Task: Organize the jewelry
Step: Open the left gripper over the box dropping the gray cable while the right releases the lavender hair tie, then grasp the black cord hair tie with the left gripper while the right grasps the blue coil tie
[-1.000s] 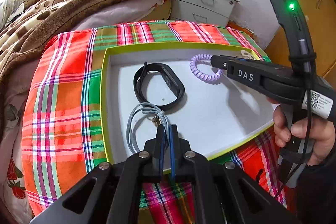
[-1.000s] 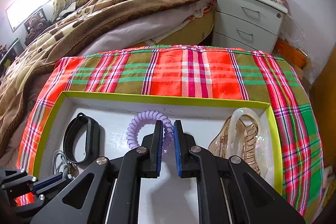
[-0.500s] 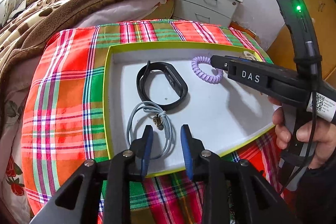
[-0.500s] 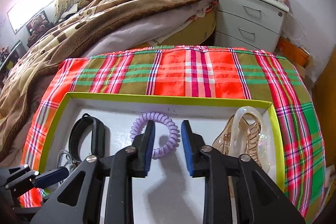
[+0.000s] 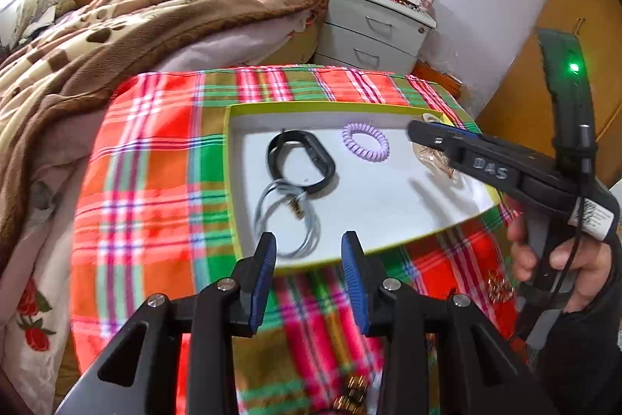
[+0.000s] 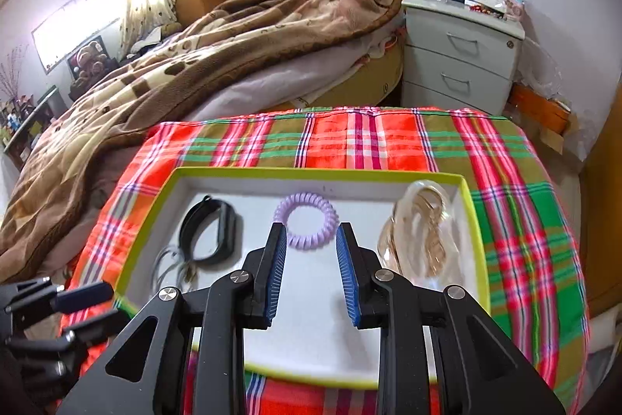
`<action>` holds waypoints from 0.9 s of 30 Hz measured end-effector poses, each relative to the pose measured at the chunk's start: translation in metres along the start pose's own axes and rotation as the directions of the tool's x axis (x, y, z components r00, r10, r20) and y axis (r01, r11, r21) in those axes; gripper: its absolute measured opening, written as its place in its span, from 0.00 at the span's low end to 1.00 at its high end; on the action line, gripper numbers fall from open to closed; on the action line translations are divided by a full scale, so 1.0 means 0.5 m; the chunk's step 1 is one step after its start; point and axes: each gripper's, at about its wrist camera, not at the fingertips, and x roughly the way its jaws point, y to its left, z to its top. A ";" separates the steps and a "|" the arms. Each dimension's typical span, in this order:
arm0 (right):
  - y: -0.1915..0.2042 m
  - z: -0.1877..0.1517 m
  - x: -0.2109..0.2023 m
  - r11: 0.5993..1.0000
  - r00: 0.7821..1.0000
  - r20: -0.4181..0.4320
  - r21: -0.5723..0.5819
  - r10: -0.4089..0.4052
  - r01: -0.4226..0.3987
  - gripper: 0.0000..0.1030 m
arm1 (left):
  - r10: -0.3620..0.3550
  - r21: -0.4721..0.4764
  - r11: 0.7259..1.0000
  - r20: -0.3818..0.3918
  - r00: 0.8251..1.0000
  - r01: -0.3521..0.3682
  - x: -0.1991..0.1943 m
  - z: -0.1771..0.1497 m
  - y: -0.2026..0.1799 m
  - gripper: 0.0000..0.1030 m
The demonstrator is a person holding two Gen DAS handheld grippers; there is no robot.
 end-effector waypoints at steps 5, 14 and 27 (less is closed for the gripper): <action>0.012 -0.039 -0.060 0.999 0.999 0.031 -0.018 0.029 -0.028 0.27 | 0.001 -0.024 1.000 0.010 1.000 -0.001 -0.042 -0.042 0.020 0.35; 0.051 -0.139 -0.125 0.996 0.998 0.026 -0.059 0.063 -0.062 0.27 | 0.028 -0.060 0.998 -0.006 1.000 -0.028 -0.082 -0.128 0.050 0.35; 0.099 -0.286 -0.143 0.989 0.989 -0.076 -0.070 0.127 -0.132 0.27 | 0.017 -0.029 0.999 -0.071 0.997 -0.019 -0.063 -0.217 0.029 0.36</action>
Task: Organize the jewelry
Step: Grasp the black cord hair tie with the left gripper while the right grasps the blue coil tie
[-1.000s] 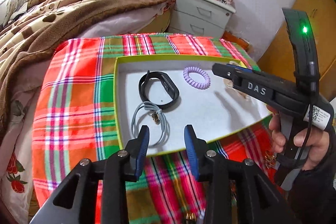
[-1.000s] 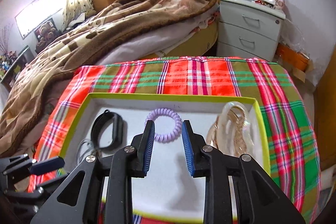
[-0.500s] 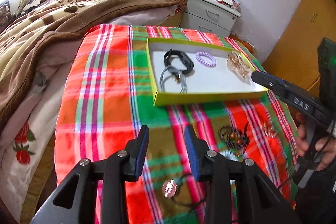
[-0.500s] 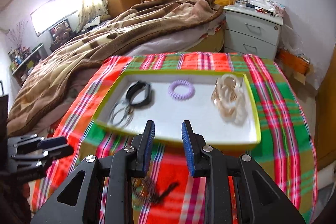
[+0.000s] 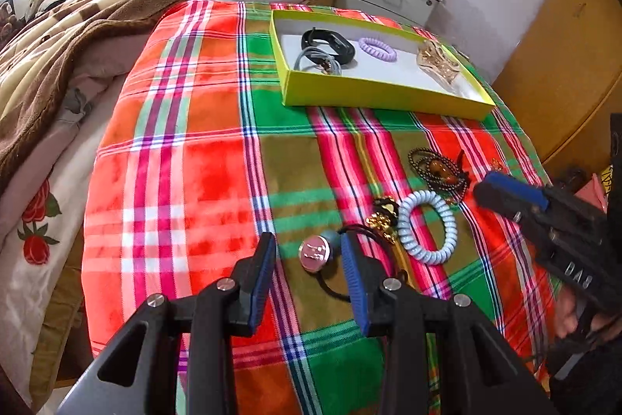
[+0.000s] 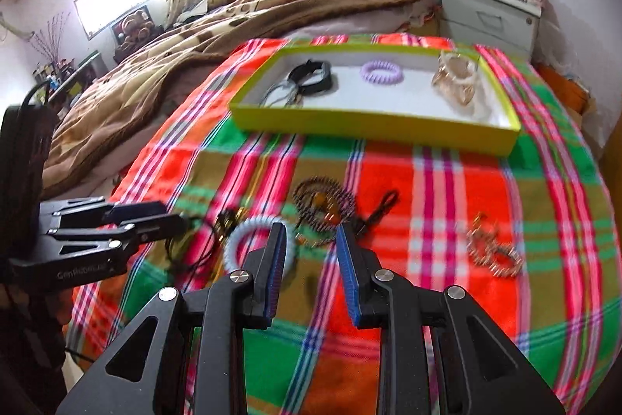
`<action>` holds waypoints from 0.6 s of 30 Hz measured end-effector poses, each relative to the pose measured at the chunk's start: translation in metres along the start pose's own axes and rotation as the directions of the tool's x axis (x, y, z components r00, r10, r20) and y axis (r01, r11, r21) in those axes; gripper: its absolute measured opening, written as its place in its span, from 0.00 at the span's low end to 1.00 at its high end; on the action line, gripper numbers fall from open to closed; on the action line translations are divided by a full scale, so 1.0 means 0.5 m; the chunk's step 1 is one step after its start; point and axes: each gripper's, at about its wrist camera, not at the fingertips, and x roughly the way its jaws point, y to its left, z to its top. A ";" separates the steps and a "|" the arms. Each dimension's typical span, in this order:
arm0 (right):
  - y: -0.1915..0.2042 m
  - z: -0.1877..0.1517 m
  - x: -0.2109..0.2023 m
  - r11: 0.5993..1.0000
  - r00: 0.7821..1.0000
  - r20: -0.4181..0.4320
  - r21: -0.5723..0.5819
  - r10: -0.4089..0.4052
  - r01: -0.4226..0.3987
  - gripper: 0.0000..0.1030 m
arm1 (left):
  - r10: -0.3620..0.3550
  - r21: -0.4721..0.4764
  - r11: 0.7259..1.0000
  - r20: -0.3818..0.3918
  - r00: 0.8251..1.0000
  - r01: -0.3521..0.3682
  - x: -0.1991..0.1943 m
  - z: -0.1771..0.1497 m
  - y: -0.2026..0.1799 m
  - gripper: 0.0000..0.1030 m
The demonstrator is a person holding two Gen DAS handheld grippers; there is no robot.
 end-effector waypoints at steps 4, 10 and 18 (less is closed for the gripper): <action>0.018 -0.012 0.010 1.000 1.000 -0.021 -0.009 0.004 -0.004 0.27 | 0.034 0.037 0.999 0.001 0.999 -0.034 0.007 -0.010 -0.013 0.36; 0.032 -0.025 0.027 1.000 0.999 -0.044 -0.012 0.002 -0.003 0.27 | 0.065 0.063 0.996 0.020 0.998 -0.066 0.005 -0.019 -0.021 0.36; 0.043 -0.026 0.043 0.999 0.998 -0.053 -0.021 -0.032 0.031 0.27 | 0.127 0.122 0.984 0.052 0.990 -0.133 0.012 -0.023 -0.036 0.35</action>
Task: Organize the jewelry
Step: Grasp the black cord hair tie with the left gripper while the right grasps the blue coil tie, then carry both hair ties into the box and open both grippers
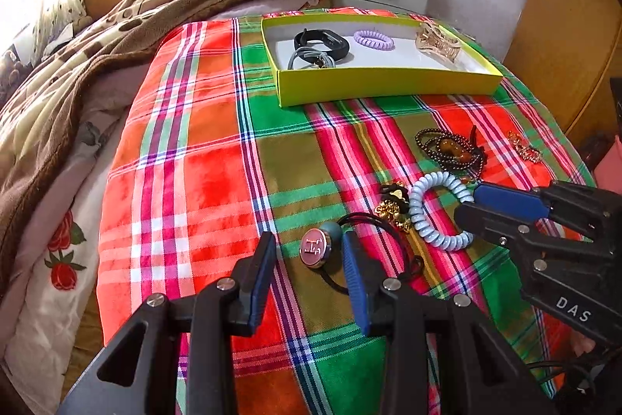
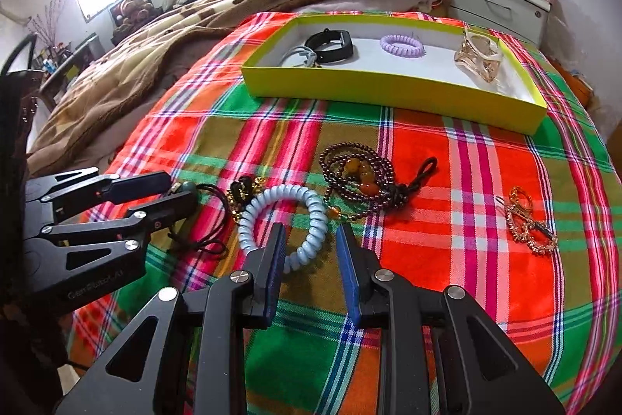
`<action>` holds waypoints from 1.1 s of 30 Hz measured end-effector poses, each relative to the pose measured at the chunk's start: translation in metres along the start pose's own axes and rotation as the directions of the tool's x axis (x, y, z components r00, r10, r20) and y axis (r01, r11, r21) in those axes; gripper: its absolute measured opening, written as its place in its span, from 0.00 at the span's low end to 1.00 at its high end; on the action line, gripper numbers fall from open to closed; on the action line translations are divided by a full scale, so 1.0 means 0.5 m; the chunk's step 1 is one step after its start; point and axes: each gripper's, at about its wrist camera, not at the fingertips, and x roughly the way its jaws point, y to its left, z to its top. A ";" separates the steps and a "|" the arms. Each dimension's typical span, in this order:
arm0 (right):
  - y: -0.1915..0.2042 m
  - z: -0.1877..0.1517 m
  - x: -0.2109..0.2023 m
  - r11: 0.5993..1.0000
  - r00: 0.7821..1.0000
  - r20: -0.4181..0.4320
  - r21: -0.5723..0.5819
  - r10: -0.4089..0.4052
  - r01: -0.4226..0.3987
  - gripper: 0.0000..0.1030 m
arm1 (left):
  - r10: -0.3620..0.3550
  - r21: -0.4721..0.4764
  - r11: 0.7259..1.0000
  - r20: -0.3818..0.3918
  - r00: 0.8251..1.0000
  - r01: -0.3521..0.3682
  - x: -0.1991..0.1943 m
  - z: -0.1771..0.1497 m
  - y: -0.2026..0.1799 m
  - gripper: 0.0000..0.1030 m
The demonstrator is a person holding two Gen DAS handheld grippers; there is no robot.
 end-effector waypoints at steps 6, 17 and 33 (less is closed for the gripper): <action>0.017 -0.005 0.003 0.997 0.998 0.009 -0.045 -0.055 0.055 0.23 | 0.022 0.009 1.000 0.018 1.000 -0.022 -0.002 -0.003 -0.002 0.23; 0.004 -0.007 -0.003 0.998 0.998 0.025 -0.037 -0.058 0.058 0.10 | 0.014 -0.026 1.000 0.021 1.000 -0.014 -0.003 -0.002 0.006 0.16; -0.020 0.018 -0.070 1.000 0.991 0.130 0.021 -0.026 0.023 0.10 | 0.004 -0.057 0.998 0.098 0.995 0.002 -0.058 0.021 0.024 0.16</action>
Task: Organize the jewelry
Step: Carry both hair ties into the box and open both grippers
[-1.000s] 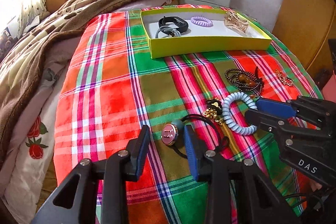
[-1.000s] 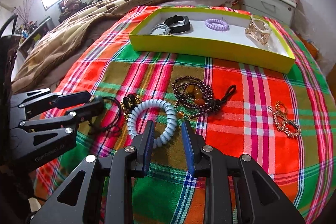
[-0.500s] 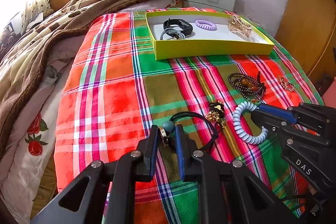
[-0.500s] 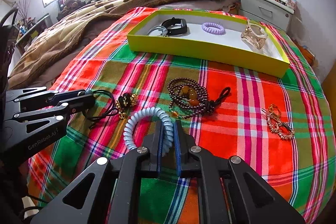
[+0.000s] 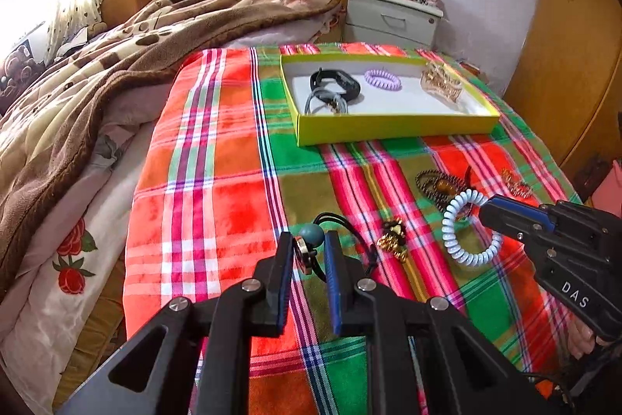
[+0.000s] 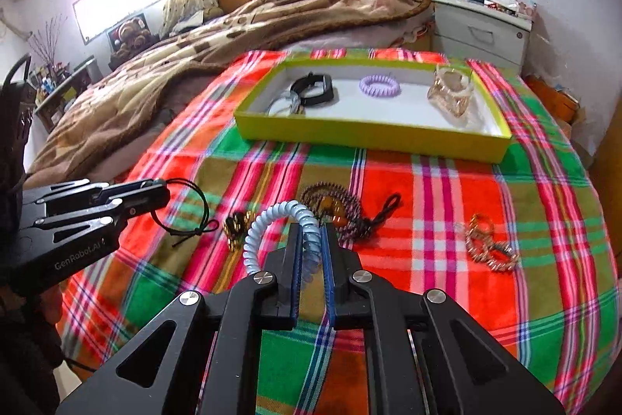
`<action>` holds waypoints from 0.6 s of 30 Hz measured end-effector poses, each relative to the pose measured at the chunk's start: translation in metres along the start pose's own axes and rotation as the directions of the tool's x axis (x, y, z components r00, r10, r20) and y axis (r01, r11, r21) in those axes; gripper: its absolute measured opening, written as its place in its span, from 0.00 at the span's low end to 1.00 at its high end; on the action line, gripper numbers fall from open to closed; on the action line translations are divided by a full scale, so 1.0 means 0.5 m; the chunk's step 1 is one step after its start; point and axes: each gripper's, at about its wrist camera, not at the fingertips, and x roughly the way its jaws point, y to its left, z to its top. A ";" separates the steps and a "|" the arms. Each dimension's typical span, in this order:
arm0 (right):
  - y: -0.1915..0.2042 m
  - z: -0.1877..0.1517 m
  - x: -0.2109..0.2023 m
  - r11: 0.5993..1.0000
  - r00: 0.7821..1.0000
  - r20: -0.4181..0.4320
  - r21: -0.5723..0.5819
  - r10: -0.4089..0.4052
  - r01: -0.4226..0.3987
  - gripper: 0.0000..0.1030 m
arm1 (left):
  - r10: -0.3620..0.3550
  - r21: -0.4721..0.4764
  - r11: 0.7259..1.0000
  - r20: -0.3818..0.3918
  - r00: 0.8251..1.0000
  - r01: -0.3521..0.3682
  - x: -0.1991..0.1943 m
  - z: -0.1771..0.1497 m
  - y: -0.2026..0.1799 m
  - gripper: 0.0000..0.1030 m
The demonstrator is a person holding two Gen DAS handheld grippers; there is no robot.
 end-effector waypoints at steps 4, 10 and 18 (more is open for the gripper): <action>-0.018 0.025 -0.014 1.000 1.000 0.029 0.021 -0.010 0.010 0.10 | -0.024 -0.001 1.000 0.024 0.999 0.024 -0.013 0.021 -0.002 0.16; -0.054 0.070 -0.019 0.998 0.998 0.060 0.051 -0.038 0.035 0.10 | -0.047 -0.002 0.999 0.062 0.997 0.047 -0.022 0.075 -0.007 0.16; -0.115 0.143 0.014 0.991 0.993 0.072 0.108 -0.089 0.081 0.10 | -0.102 0.020 0.995 0.065 0.993 0.101 0.012 0.161 -0.033 0.16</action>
